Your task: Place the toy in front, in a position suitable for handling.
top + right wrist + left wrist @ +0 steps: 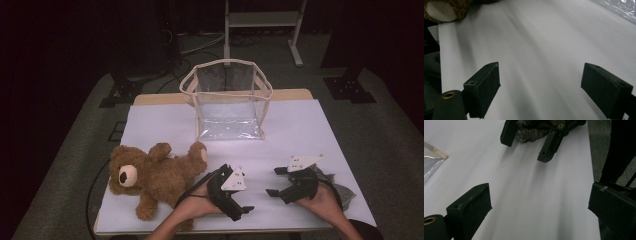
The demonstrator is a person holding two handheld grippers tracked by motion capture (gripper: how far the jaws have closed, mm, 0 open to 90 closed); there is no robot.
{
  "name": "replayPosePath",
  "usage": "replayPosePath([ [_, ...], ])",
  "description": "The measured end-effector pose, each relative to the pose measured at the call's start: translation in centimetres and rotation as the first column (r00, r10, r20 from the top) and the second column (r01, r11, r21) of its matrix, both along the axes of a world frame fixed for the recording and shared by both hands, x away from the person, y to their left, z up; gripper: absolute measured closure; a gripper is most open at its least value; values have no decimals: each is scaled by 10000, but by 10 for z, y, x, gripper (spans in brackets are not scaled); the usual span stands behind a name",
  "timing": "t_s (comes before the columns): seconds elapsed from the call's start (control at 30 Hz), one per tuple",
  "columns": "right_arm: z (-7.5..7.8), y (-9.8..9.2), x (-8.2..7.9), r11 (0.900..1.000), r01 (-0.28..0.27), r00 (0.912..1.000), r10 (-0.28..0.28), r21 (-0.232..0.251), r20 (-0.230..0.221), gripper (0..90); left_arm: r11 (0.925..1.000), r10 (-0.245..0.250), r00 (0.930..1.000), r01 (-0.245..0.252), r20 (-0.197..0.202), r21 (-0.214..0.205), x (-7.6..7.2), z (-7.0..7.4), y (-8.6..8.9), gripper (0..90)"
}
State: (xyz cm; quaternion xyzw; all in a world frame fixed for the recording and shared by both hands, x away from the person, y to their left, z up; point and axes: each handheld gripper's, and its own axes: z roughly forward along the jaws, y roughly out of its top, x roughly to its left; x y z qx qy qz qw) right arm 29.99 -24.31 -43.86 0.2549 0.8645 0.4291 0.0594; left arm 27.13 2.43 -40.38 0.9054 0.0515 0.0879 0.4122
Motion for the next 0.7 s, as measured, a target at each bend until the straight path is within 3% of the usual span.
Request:
replayPosePath([
  [0.23,1,-1,0,10000,46,10000,-46,8,31,142,9996,-218,9997,217,59,164,-1,7,3,47],
  [0.33,1,-3,0,9999,80,10000,-80,70,19,142,9997,-259,9996,259,141,-12,-1,16,7,51],
  [0.57,1,-1,0,10000,34,10000,-34,40,14,142,9988,-401,9985,390,375,295,-2,26,11,52],
  [0.7,1,0,0,10000,26,10000,-26,47,-29,142,9989,-442,9984,436,342,191,-2,32,16,54],
])
